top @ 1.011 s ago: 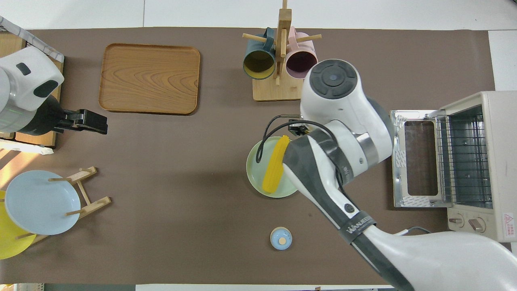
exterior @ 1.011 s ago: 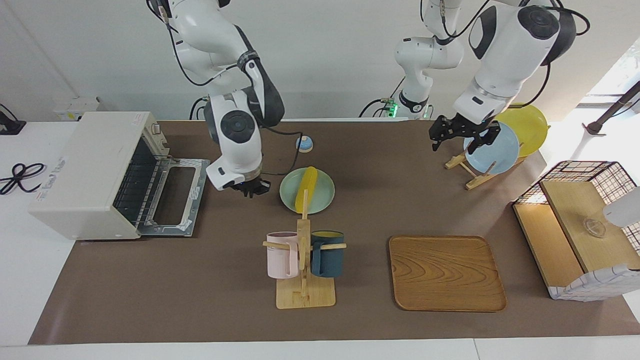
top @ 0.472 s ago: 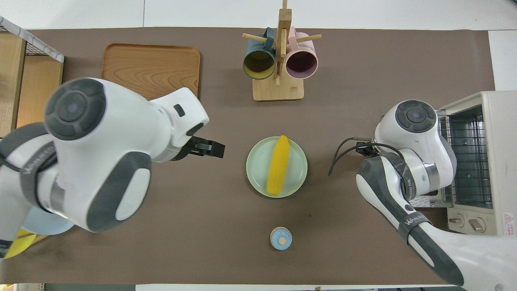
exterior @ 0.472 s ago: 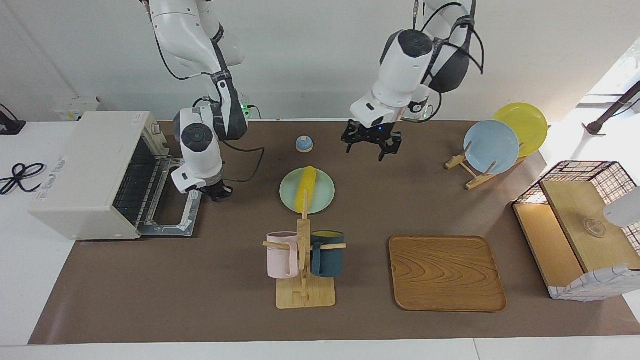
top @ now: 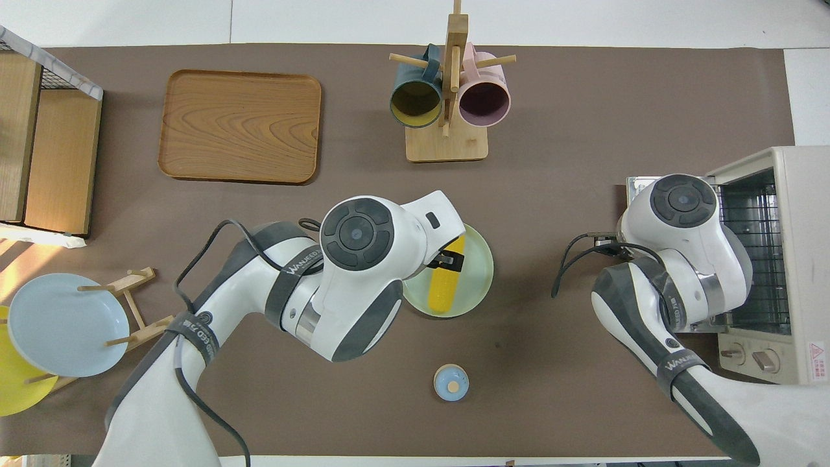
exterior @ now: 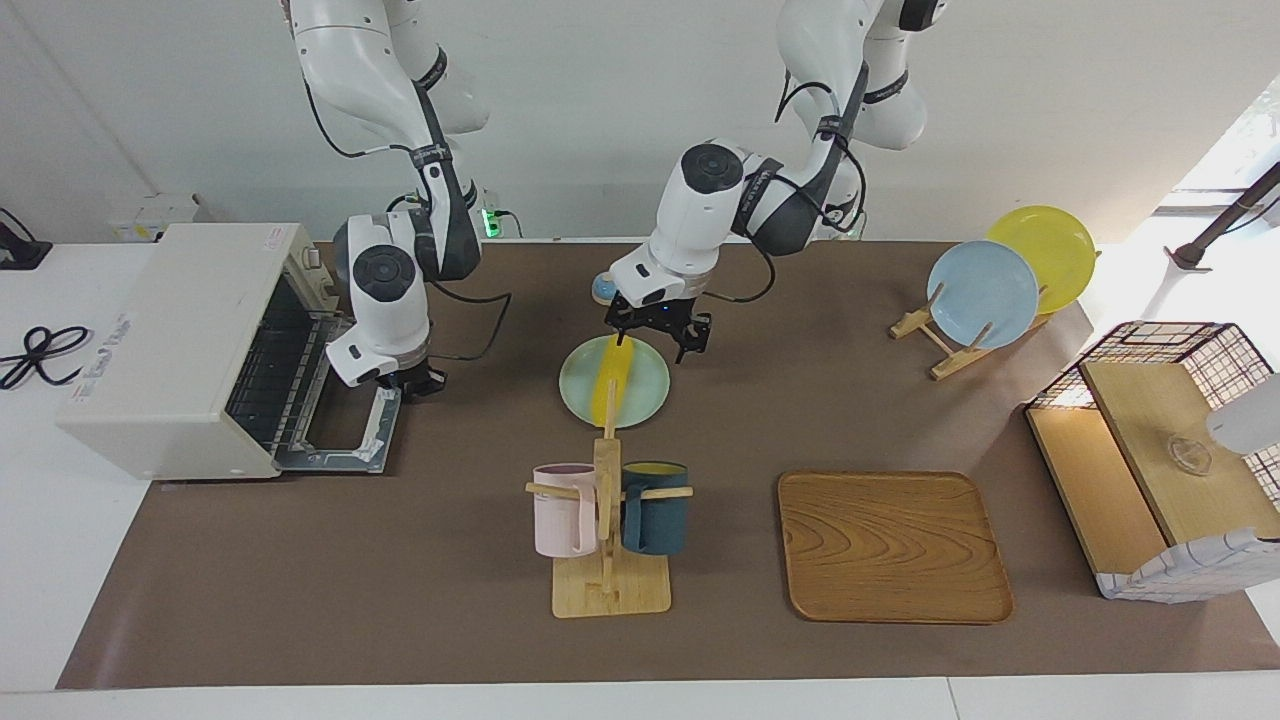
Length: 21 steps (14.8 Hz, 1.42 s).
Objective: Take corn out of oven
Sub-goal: 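Grasp the yellow corn with the left gripper while the right gripper withdraws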
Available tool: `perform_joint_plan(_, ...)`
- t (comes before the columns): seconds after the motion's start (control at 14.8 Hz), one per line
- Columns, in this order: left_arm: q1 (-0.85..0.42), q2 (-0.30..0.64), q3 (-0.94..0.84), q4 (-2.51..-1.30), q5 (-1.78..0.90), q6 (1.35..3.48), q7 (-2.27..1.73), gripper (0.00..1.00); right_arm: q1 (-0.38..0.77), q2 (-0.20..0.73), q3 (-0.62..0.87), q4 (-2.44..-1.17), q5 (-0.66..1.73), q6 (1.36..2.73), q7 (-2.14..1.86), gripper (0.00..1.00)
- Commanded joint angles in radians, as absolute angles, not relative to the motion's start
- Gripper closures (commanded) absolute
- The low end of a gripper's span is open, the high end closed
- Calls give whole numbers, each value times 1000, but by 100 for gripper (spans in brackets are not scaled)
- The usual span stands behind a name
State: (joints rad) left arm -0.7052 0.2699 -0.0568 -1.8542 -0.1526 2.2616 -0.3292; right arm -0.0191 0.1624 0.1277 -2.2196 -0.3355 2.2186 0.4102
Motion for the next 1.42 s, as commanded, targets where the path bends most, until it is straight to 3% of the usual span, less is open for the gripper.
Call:
perform_joint_plan(0.0,-762,337,-37,-1839,-166,2327,-379,0,-55,130,130,-2179,-429,2113,307,100)
perform_joint_plan(0.4,-819,385,-35,-1841,-166,2361,-463,0,-107,43,130,-2053,-423,1915,79,100)
perform_joint_plan(0.94,-819,413,-29,-1845,-161,2401,-483,0,-235,-38,127,-2049,-324,1896,-163,100)
perform_joint_plan(1.21,-822,413,-29,-1851,-155,2402,-497,1,-218,-32,132,-1867,-215,1683,-179,100)
perform_joint_plan(1.35,-824,413,-28,-1855,-155,2402,-499,5,-216,-32,141,-1803,-145,1629,-178,78)
